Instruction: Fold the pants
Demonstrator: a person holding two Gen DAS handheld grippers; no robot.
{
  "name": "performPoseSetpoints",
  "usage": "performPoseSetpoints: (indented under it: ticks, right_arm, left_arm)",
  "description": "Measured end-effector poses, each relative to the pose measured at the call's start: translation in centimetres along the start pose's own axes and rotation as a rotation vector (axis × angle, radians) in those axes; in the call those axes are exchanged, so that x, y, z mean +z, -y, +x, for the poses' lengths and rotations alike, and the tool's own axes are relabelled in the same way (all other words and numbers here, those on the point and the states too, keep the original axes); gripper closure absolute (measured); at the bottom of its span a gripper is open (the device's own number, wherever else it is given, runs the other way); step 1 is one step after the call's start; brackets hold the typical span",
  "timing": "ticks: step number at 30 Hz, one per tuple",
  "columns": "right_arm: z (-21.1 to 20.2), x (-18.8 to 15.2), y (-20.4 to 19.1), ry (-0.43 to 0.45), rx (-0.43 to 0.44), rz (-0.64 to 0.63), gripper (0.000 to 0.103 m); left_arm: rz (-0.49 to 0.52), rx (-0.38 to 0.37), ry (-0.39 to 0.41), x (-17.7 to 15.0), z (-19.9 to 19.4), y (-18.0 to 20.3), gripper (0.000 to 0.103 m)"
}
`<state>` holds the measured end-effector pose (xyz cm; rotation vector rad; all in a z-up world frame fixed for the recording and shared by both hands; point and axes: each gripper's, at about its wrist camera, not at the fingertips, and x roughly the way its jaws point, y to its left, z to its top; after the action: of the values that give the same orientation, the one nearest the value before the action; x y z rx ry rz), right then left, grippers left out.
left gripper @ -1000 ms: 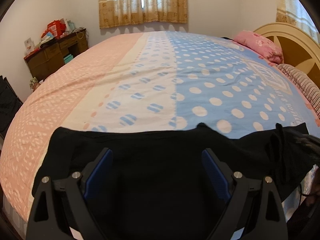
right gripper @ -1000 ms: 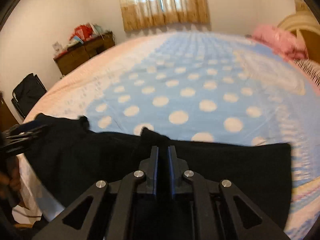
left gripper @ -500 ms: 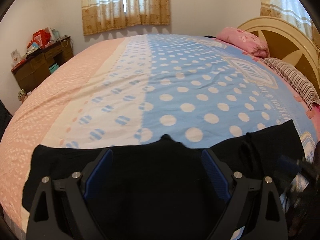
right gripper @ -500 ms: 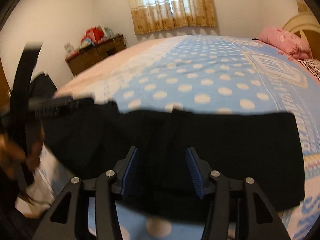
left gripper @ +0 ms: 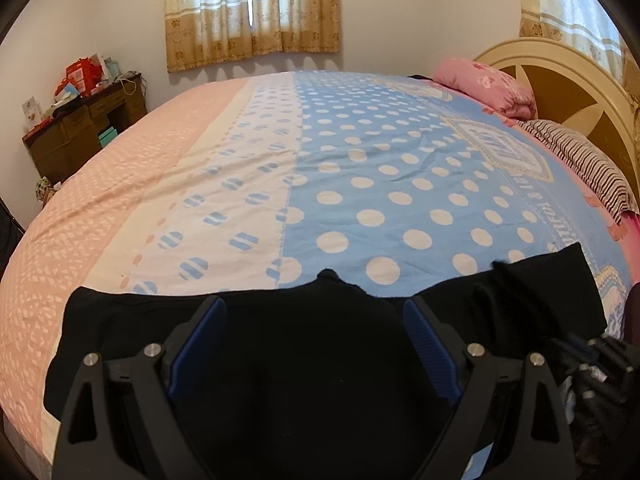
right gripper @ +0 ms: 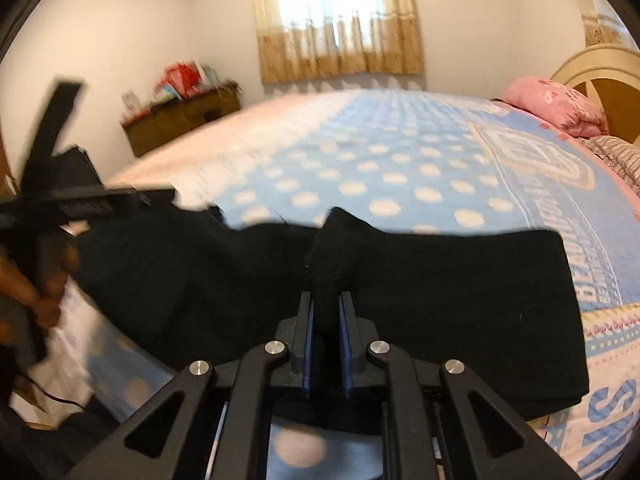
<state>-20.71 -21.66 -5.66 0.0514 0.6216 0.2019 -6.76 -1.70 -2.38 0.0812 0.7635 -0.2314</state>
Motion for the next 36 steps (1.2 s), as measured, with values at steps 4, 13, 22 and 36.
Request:
performPoseSetpoints:
  ticks: [4,13,22,36]
  right_arm:
    - [1.2,-0.6,-2.3,-0.036,0.043,-0.075,0.092]
    - [-0.3,-0.1,0.0,-0.061,0.158,0.016,0.083]
    - [-1.5,3.2,12.4,0.006,-0.216,0.208,0.087]
    - [2.6,0.0,11.6,-0.065,-0.014,0.386,0.088]
  left_arm:
    - [0.003,-0.008,0.005,0.1,-0.1,0.3,0.010]
    - [0.051,-0.034,0.010,0.9,0.2,2.6,0.010]
    - [0.088,-0.189,0.006,1.7,0.3,9.7,0.010]
    - [0.111,-0.080,0.009,1.7,1.1,8.3,0.010]
